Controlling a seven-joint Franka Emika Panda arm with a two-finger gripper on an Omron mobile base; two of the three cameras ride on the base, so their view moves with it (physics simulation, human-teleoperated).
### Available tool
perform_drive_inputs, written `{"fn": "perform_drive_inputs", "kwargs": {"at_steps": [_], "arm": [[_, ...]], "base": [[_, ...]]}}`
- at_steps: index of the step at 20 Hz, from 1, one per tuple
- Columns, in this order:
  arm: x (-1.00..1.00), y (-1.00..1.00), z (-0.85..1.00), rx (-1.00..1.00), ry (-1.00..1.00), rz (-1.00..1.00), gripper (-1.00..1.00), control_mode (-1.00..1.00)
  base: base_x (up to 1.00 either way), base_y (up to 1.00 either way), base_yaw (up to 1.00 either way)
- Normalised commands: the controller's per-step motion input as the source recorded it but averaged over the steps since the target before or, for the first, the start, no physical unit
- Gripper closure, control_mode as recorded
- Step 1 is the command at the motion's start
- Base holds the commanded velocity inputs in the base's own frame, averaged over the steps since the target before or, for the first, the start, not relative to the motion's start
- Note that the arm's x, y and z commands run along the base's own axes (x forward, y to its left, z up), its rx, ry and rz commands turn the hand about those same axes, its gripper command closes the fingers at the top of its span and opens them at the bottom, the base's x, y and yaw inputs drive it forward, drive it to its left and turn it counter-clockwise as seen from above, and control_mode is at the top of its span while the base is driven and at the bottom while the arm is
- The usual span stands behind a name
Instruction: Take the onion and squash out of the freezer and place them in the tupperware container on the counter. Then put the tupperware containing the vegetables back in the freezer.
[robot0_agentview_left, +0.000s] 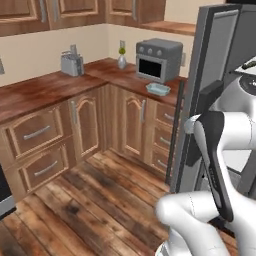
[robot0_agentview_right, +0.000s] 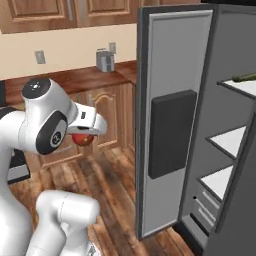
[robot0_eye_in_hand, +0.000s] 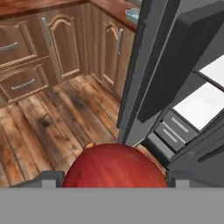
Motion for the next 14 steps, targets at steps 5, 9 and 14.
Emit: {"fn": "perform_drive_inputs", "kwargs": {"at_steps": [5,9,14], "arm": [[0.00,0.00,0.00,0.00,0.00,0.00,1.00,1.00],[0.00,0.00,0.00,0.00,0.00,0.00,1.00,1.00],[0.00,0.00,0.00,0.00,0.00,0.00,1.00,1.00]], "base": [[0.26,0.99,0.02],[0.63,1.00,-0.21],[0.92,0.79,-0.38]]}}
